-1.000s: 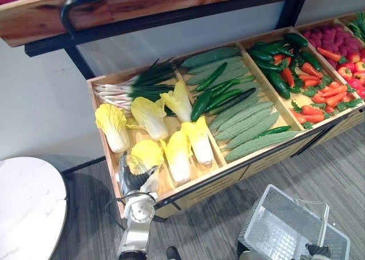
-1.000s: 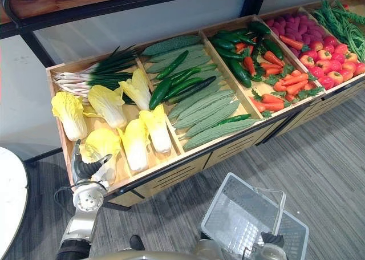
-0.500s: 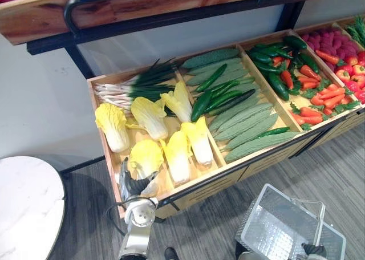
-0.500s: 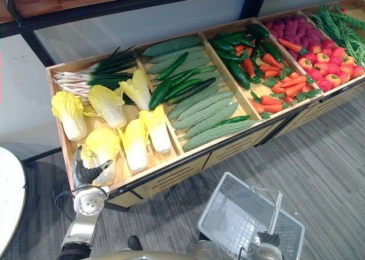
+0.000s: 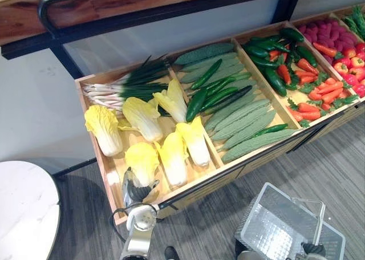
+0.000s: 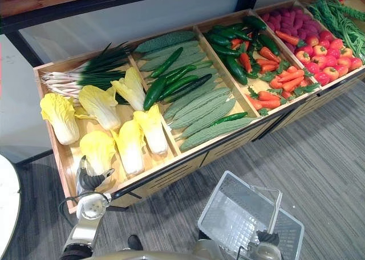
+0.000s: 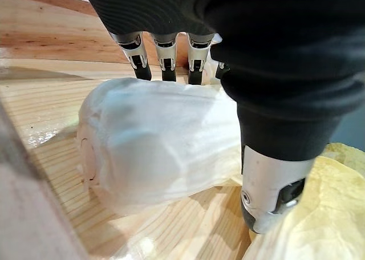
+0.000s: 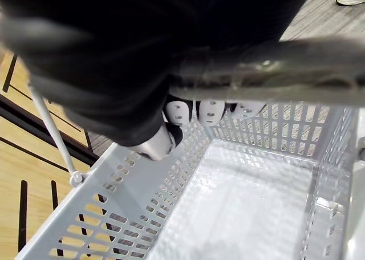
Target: Pick vegetable in the basket
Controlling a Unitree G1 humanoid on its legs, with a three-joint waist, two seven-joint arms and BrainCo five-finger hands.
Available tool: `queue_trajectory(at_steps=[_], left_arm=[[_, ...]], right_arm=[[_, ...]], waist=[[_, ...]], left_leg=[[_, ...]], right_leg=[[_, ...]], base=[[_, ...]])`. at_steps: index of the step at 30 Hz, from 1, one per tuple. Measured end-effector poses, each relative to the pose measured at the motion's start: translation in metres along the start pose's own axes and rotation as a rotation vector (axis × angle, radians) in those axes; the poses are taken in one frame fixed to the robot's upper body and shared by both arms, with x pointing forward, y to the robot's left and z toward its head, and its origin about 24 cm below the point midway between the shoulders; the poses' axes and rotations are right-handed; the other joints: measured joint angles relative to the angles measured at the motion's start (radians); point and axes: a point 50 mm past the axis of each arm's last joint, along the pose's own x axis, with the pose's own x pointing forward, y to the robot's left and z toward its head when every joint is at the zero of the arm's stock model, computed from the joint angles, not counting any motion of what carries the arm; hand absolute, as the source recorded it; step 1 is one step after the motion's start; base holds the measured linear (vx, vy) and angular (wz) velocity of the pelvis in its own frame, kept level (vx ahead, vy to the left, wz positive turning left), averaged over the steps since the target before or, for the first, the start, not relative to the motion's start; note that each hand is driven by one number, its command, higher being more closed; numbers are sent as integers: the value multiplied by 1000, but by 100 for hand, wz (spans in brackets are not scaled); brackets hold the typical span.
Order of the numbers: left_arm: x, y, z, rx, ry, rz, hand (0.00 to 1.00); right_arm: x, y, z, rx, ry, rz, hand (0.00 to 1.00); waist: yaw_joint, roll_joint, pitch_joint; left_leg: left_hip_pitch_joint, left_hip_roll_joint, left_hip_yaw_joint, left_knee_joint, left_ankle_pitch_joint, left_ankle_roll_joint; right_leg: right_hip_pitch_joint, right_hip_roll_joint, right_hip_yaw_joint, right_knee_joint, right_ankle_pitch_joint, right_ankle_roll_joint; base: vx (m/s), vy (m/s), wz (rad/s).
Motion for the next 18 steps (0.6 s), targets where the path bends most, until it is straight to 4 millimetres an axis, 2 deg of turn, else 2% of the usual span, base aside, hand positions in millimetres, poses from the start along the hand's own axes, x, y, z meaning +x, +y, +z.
queue_trajectory(at_steps=[4,7,8,9,12,15,18], left_arm=[[2,-4,-4,14,23,-7,0],[4,-8,-18,80,77,-13,0],[5,-8,-18,100,69,-8,100],[4,-8,-25,147,82,-3,100],[8,-6,-31,212,82,6,100],[10,-4,-37,230,115,12,100],[12,-1,-41,230,138,28,100]], right_arm=[[0,0,4,0,-18,-1,100],[1,1,8,1,-29,-5,100],[1,2,9,1,-30,-5,100],[1,2,11,2,-36,-10,100],[2,1,13,-22,-50,-14,100],[3,4,22,-31,-77,-7,100],[3,3,22,-34,-77,-8,100]], waist=[[-1,9,3],[-1,19,8],[0,22,8],[1,27,8],[0,32,12],[0,47,14],[0,50,16]], left_leg=[[-7,-1,3,0,0,0],[-7,-1,5,0,0,0],[-7,0,7,0,0,-1],[-7,0,11,0,-1,-1],[-4,0,16,0,-2,-3],[9,0,32,0,-7,-7],[19,1,34,0,-17,-14]], right_leg=[[-14,0,7,5,1,1],[-17,0,12,6,1,1],[-20,1,14,7,1,1],[-26,1,20,12,1,1],[-28,2,27,14,2,3],[-32,5,51,13,9,4],[-31,7,64,9,11,5]], base=[[-10,-16,-5],[-7,-15,-2],[-13,-22,-9],[-11,-19,-9],[-18,-19,-8],[-34,-16,-21],[-36,-20,-15]])
